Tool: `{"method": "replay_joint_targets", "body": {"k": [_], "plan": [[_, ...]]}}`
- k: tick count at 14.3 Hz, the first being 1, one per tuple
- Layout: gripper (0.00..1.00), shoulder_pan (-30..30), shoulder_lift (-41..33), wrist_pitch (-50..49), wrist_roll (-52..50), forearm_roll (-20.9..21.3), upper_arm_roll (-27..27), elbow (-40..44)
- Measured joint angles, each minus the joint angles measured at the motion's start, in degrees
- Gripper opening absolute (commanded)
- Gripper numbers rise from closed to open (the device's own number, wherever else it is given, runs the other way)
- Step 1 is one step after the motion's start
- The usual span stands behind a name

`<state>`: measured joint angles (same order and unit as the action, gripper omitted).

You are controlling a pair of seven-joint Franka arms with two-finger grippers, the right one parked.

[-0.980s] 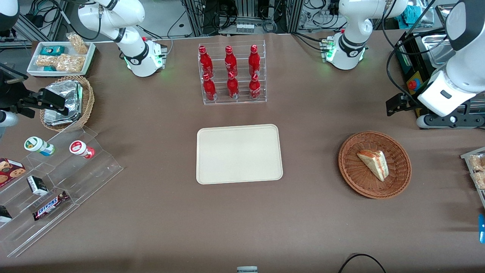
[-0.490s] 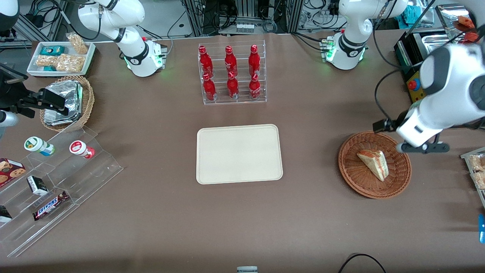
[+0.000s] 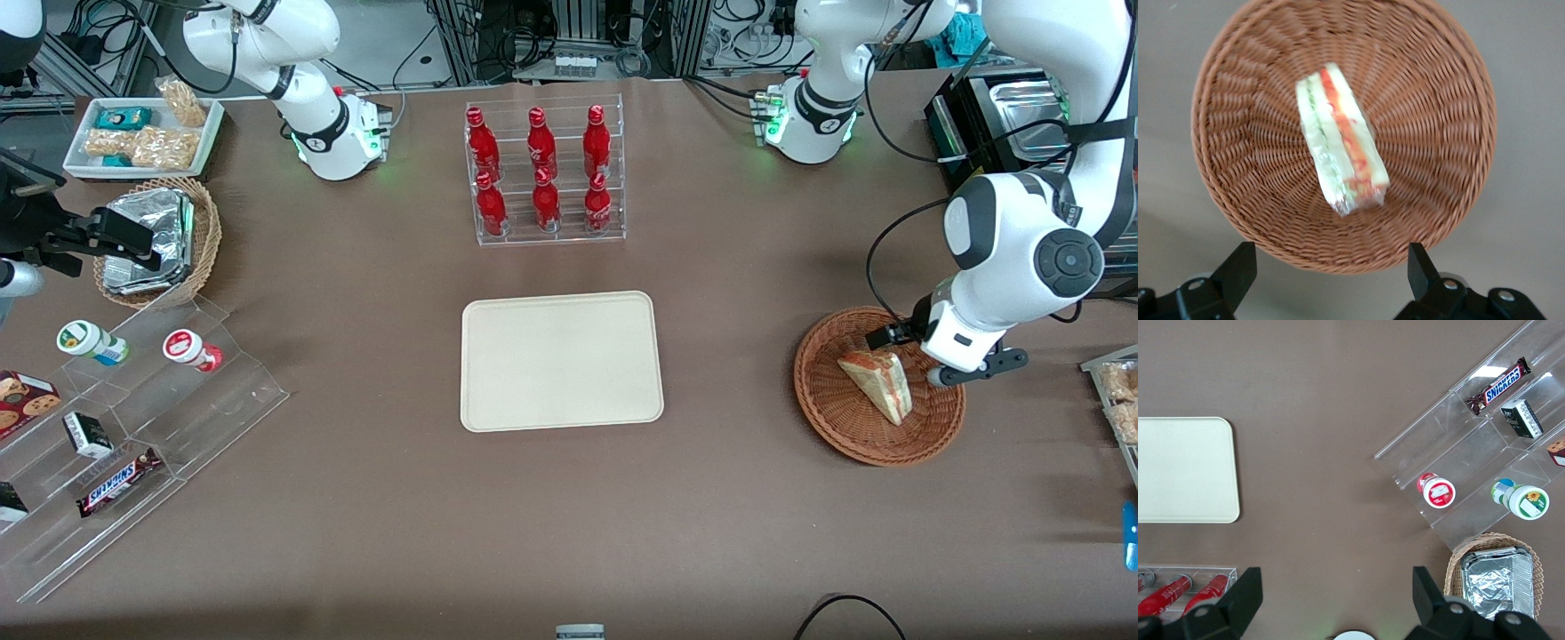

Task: Place sandwich from basket to tray
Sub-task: 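Move the left gripper down over the sandwich in the wicker basket, then close the left gripper on the wrapped sandwich and lift it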

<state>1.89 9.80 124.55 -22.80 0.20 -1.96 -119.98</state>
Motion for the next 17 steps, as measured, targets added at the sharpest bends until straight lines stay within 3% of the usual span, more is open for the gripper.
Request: {"method": "replay_joint_targets", "body": {"k": [3,6,7,8,9,10,14,17], "plan": [[1.00,0.1,1.9,5.2,-14.3,0.0,0.1,-0.2],[1.00,0.0,5.4,8.5,-17.4,0.0,0.1,-0.3],[0.88,0.0,6.7,9.1,-17.6,0.0,0.1,-0.3],[0.45,0.0,7.9,10.0,-17.6,0.0,0.1,-0.3],[0.14,0.0,9.1,11.0,-17.7,0.0,0.1,-0.3],[0.08,0.0,10.3,11.9,-17.7,0.0,0.1,-0.3],[0.07,0.1,11.1,11.6,-17.5,0.1,0.1,0.2],[0.06,0.4,8.6,5.0,-15.6,1.2,0.4,2.2]]}}
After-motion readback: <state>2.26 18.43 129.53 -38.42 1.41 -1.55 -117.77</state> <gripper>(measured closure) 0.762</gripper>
